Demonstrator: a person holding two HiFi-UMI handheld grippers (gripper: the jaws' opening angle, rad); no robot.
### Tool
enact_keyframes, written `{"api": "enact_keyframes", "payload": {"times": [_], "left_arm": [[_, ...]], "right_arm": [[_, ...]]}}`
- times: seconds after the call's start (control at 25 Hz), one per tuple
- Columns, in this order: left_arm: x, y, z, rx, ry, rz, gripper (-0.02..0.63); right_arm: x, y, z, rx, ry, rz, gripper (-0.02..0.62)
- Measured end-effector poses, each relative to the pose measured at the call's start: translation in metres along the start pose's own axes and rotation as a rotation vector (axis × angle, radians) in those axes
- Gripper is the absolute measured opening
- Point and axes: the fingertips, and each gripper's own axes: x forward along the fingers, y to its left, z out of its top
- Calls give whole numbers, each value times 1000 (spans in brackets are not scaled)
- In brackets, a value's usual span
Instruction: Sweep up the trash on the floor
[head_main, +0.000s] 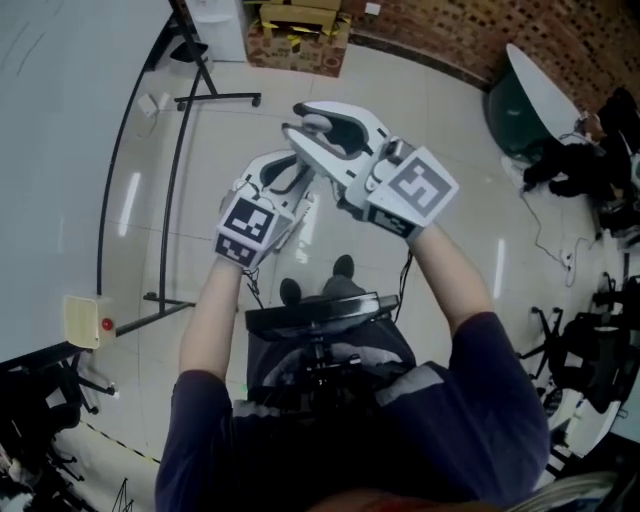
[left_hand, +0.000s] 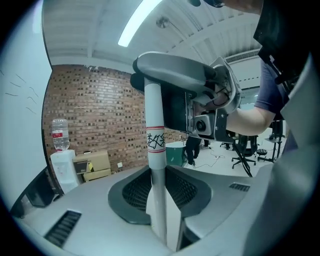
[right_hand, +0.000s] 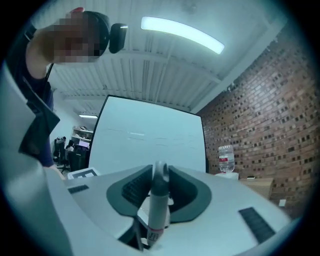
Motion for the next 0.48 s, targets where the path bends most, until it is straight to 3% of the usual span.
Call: {"api": "enact_keyframes", "payload": {"times": [0.48], "left_arm": [[-55, 6, -77, 15, 85, 36, 84]], "right_arm": [[32, 61, -58, -99, 137, -168, 103]]}}
